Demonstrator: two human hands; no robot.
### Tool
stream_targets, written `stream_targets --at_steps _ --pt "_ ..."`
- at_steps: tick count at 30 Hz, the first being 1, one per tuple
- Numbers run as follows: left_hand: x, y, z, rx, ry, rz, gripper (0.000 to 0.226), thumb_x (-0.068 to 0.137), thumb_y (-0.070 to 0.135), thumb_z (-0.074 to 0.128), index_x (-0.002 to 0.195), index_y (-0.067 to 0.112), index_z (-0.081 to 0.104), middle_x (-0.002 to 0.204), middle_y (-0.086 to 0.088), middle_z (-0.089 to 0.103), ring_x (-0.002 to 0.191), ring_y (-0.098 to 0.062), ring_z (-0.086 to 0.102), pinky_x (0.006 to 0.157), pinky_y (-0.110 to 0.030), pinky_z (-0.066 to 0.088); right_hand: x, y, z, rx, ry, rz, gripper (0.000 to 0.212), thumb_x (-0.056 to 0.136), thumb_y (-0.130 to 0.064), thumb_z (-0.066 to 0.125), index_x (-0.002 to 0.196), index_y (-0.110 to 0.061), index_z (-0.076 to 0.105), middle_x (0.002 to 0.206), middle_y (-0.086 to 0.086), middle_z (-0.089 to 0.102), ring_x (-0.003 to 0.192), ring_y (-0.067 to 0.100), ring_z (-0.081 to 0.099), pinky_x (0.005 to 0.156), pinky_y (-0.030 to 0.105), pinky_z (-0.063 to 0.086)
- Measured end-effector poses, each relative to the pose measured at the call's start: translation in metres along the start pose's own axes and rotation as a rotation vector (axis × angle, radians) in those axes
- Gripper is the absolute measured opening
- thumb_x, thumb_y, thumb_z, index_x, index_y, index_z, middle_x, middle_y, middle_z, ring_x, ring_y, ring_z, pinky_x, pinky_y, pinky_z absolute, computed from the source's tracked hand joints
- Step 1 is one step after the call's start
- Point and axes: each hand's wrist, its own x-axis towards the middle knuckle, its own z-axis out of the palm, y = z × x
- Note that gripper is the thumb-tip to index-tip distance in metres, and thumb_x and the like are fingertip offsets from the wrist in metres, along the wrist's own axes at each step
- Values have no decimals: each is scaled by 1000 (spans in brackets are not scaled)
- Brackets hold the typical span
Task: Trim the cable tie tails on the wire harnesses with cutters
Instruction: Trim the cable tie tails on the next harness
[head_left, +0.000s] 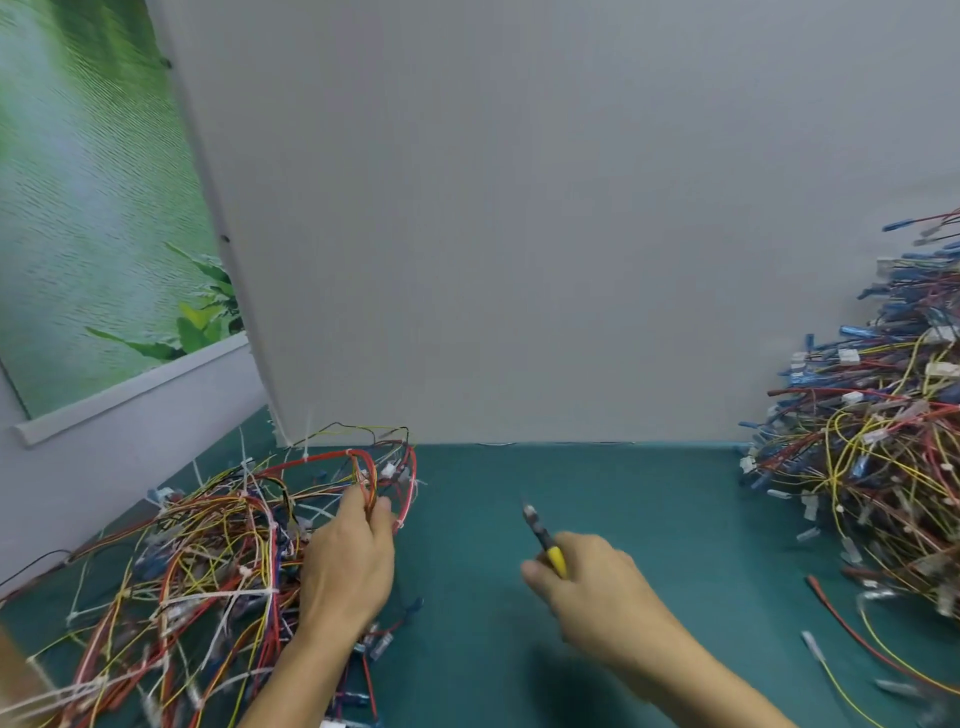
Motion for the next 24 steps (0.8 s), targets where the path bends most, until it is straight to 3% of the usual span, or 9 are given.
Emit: stream_targets --at_steps 3,6,8,11,17,21,24 --pt "2 4 -4 -128 21 -40 23 99 29 42 78 22 48 72 7 68 63 -13 66 62 -31 44 30 -25 21 397 -104 59 23 95 -29 56 78 -13 53 83 6 61 51 18 53 52 27 45" --pt "2 6 -7 -189 40 -45 23 99 29 44 77 22 48 64 8 68 61 -5 65 57 -22 42 57 -50 44 673 -129 164 22 96 -27 57 83 -11 54 89 8 60 52 16 53 56 30 41" --pt "2 5 -8 -217 24 -38 23 99 29 44 78 23 50 62 8 68 66 -7 65 61 -27 45 72 -65 59 787 -116 208 20 96 -27 58 85 -10 57 87 8 59 53 15 51 55 27 39" --pt "2 4 -9 -213 -15 -23 23 98 29 47 77 22 52 61 11 68 68 -7 64 72 -36 46 86 -77 74 832 -86 216 13 90 -15 63 79 -10 61 77 9 61 51 15 46 51 24 39" --pt "18 -10 -21 -77 -22 -98 26 99 29 45 77 20 55 73 10 66 74 -13 58 63 -32 36 91 -69 61 919 83 199 21 79 5 61 68 -11 54 47 3 42 42 16 34 43 24 29" --pt "27 -23 -36 3 -12 -149 33 100 29 43 72 14 51 69 -4 58 64 -20 53 55 -32 35 92 -55 24 1007 235 167 19 82 1 57 69 -11 53 55 8 46 41 16 33 44 27 30" --pt "26 -24 -38 30 -32 -179 34 100 30 41 72 13 49 67 -6 56 61 -21 53 53 -31 34 91 -44 5 836 298 122 12 83 -4 57 73 -11 57 68 10 57 54 20 43 54 33 36"
